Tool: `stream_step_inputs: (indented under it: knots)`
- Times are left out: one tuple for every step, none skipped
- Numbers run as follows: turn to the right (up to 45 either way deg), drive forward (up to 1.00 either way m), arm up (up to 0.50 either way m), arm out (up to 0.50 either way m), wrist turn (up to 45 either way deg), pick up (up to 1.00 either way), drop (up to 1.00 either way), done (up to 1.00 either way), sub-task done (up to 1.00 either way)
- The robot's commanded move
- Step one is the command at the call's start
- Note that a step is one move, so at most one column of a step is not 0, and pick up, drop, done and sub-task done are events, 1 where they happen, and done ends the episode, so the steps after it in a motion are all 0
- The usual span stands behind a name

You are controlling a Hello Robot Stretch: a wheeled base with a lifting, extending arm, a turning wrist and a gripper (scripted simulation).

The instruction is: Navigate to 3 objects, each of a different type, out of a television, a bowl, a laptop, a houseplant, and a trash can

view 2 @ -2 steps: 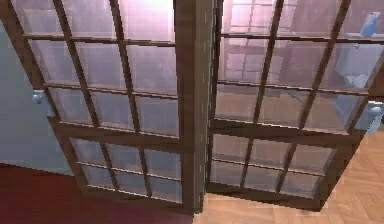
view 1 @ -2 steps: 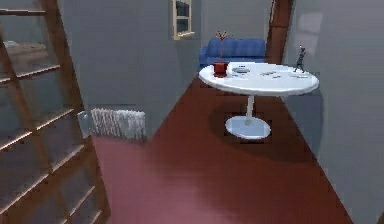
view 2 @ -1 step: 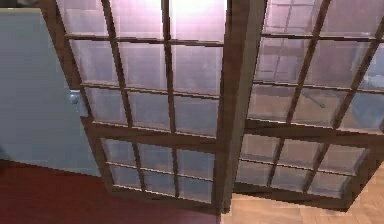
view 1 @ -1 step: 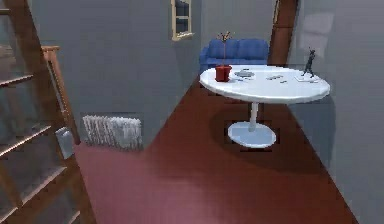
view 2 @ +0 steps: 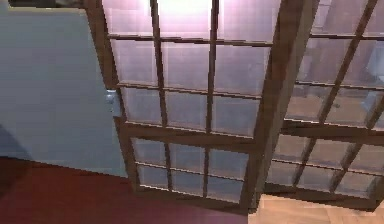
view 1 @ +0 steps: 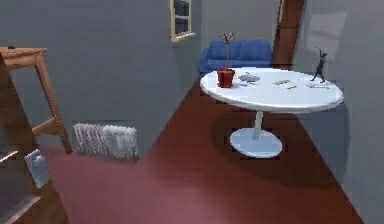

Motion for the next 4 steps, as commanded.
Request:
stream_step_inputs:
  knots:
    - [30.0, 0.00, 0.00, 0.00, 0.0, 0.00, 0.00, 0.00, 0.00]
    - [0.0, 1.00, 0.00, 0.00, 0.0, 0.00, 0.00, 0.00, 0.00]
    - [6.0, 0.00, 0.00, 0.00, 0.0, 0.00, 0.00, 0.00, 0.00]
    - [0.0, 0.25, 0.00, 0.00, 0.0, 0.00, 0.00, 0.00, 0.00]
